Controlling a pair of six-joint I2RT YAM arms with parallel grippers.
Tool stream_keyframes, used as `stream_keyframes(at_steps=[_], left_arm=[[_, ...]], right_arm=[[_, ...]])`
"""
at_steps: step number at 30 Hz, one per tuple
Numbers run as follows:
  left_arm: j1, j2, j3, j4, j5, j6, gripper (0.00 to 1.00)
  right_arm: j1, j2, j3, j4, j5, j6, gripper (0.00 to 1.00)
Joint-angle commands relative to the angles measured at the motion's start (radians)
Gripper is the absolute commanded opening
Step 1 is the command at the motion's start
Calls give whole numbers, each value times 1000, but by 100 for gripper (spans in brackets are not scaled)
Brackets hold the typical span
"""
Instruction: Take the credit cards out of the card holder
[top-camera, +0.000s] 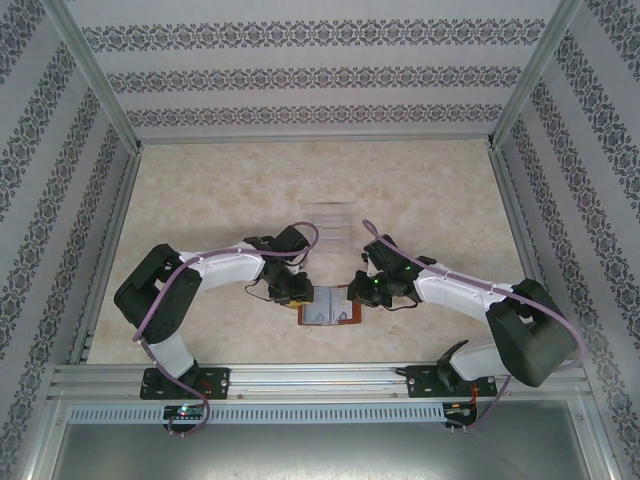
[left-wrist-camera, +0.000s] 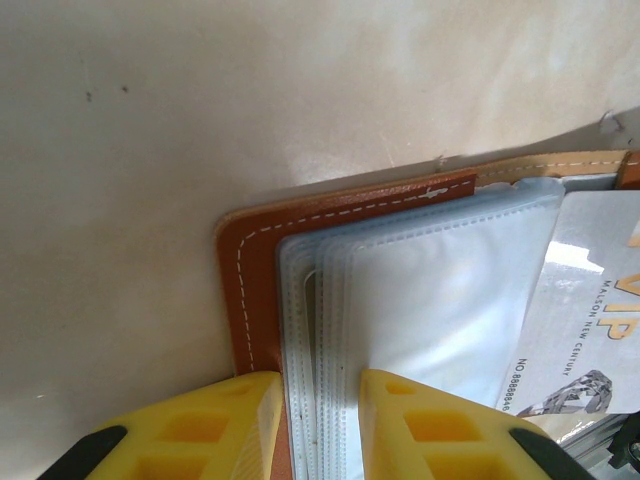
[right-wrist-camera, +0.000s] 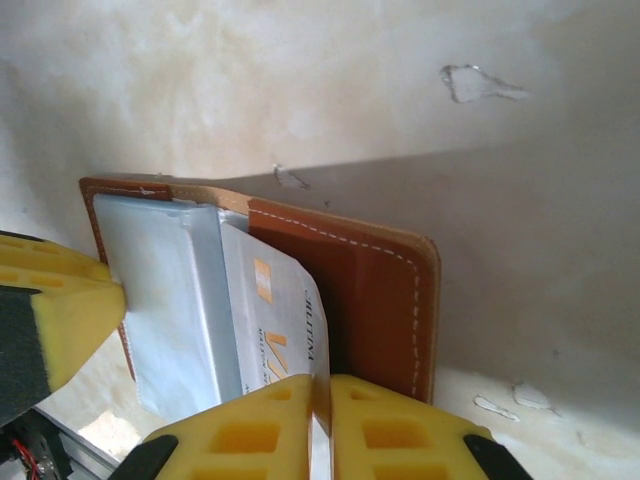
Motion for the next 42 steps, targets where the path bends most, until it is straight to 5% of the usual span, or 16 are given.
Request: stream_keyframes(at_steps=[1,17,42], left_arm=[[-15,51,-44,-56,-69,16,29],[-15,57,-39,-54,-63,23,29],[-15,1,-3,-100,-72,30,29]], right_arm=[[27,-1,16,29,-18,21,15],[65,-18,50,-3,-14,45,20],[62,-39,138,-142,64,-74,10]])
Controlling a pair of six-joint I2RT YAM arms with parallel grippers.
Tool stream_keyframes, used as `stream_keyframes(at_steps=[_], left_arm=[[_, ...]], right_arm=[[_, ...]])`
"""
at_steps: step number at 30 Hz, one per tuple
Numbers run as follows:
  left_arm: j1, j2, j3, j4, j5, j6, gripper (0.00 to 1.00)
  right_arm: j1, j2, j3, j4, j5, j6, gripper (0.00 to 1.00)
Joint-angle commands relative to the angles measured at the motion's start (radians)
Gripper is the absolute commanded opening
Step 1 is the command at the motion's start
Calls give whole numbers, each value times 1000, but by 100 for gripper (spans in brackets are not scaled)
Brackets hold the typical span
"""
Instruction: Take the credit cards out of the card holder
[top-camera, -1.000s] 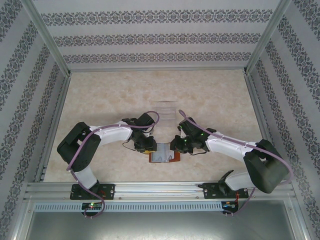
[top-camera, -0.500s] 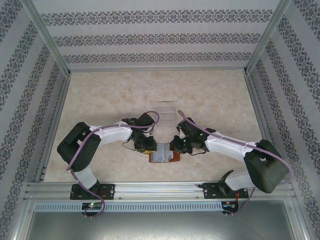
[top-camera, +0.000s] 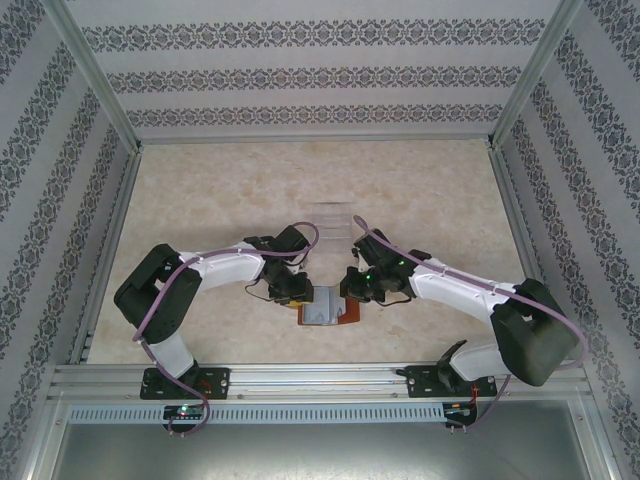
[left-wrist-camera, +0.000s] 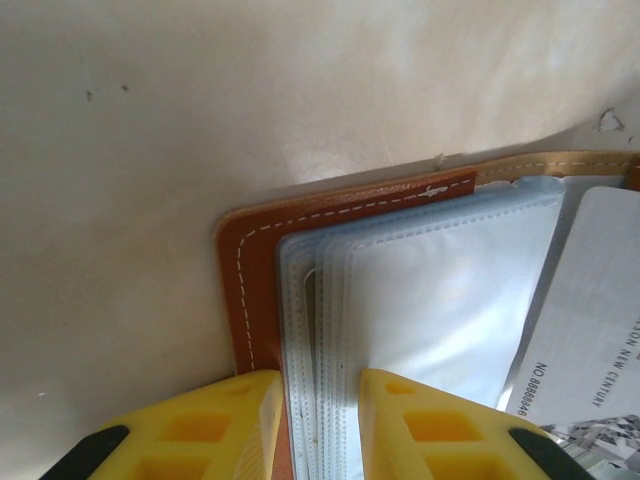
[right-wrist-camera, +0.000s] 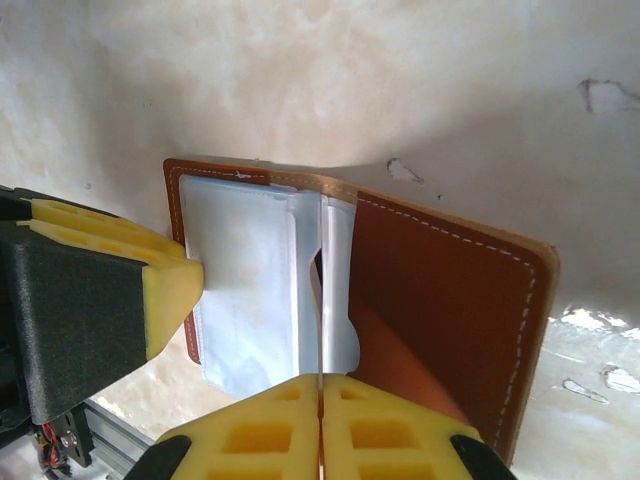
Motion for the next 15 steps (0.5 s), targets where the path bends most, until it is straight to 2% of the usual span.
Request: stream_keyframes(at_steps=[1,6,15], left_arm=[[-15,-5,-1,-98,-72,25,29],[-15,-45,18,-124,-88,30,29],[-10,-79,6,-120,-100,22,30]], right_arm=[[-3,-43,38,-58,43,-75,10],[-42,-58,76,-86,-23,-215,8],[-74,-49,195,-182,32,-637,9]])
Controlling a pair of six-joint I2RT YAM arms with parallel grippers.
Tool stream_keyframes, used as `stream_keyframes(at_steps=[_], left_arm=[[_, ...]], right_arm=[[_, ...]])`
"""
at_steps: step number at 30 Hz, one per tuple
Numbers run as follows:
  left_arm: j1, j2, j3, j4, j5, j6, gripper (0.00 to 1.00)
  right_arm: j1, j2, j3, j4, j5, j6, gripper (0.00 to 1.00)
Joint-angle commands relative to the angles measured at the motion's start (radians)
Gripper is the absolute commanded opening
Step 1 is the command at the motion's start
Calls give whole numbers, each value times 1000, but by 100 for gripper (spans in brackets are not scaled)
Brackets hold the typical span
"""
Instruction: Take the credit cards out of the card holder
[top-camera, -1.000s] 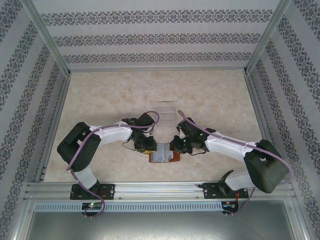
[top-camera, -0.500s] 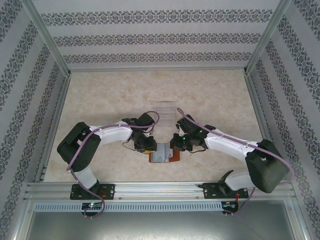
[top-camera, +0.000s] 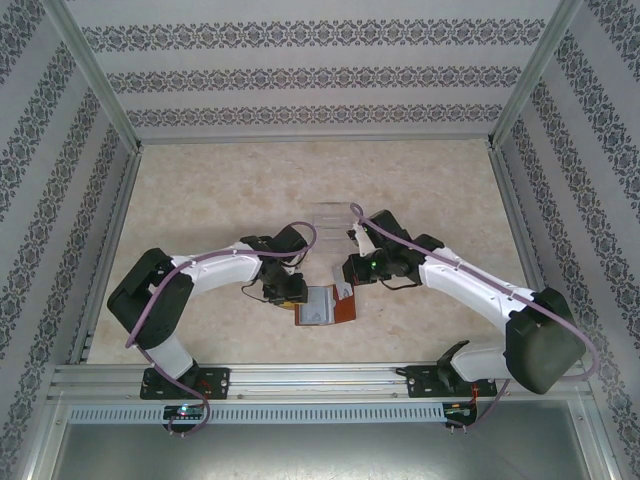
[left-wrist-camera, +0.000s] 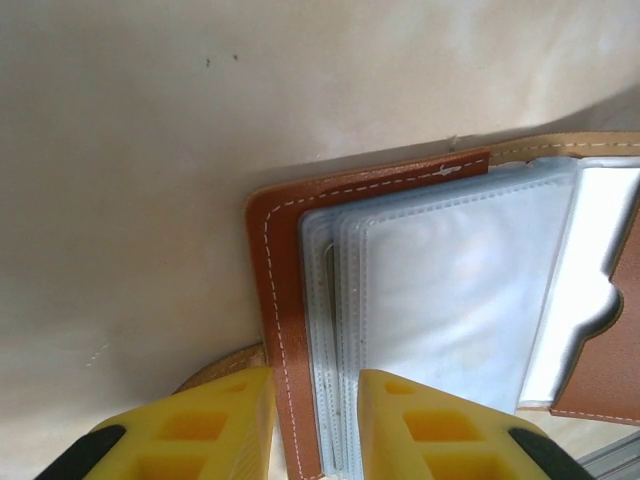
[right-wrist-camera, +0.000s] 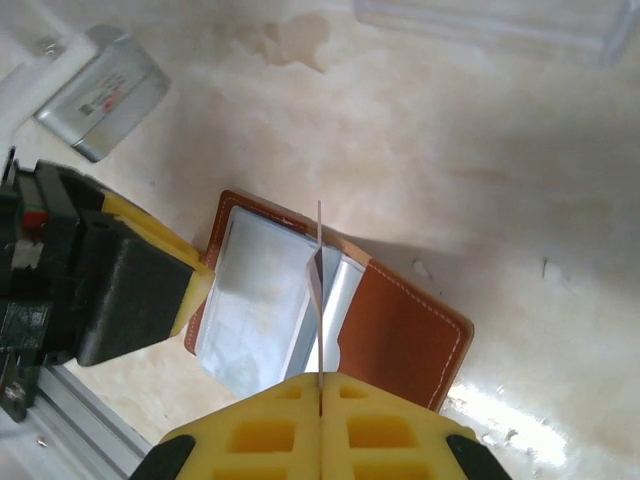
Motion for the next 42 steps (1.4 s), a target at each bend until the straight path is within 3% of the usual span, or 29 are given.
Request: stream_keyframes(at_steps=[1,12,22,42], left_arm=[[-2,-32,1,-35,-22,10,30],[12,-97,-37,-20,-25,-15,30],[34,-160,-55,-46,-46,-20,31],[137,-224,-104,-58,-41,-8,31]], right_arm=[[-13,-5,57,-66,37,-269,9],[-67,124,279,-239,205,-831,1],[-77,342,544,-402,192,-1203,0],[-76,764,1039,-664,142,-1361,0]])
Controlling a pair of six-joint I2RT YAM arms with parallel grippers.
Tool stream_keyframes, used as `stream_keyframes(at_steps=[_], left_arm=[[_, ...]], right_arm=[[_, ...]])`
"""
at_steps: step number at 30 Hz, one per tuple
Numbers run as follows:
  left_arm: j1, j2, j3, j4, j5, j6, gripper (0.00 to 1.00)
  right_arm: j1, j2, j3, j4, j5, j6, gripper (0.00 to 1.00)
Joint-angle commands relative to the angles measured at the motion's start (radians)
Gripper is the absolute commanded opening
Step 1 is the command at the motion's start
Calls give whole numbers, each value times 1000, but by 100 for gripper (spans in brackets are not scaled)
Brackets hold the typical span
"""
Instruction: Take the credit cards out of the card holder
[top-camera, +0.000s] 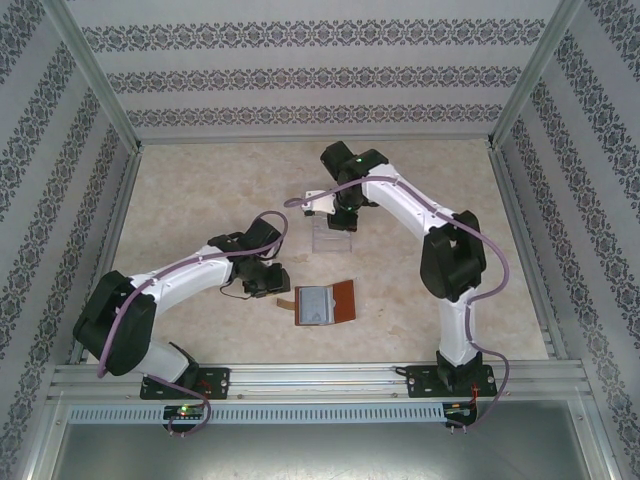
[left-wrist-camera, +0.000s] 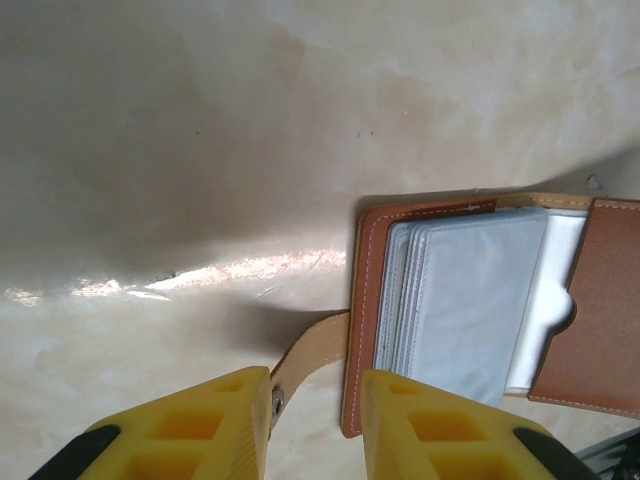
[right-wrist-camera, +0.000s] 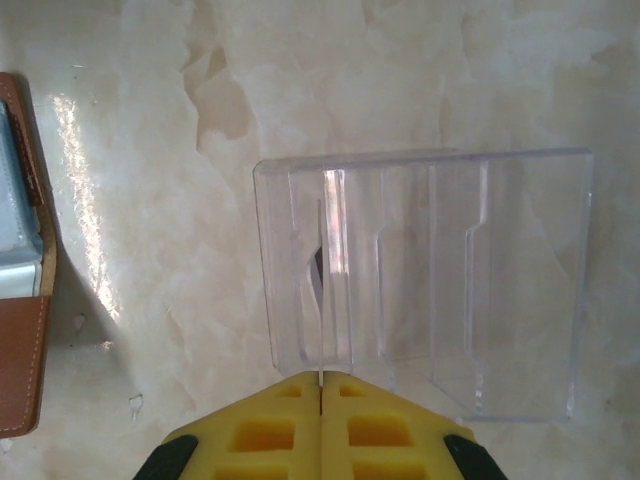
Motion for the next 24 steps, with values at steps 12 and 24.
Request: stream_keyframes(at_steps=[12,24], left_arm=[[40,-24,-33,-27,13,10,31],[46,-25,-41,-21,21,16,31]], right_arm=[[-5,138,146,-165,-55,-68,0],[-1,186,165,-234,-106,-64,0]])
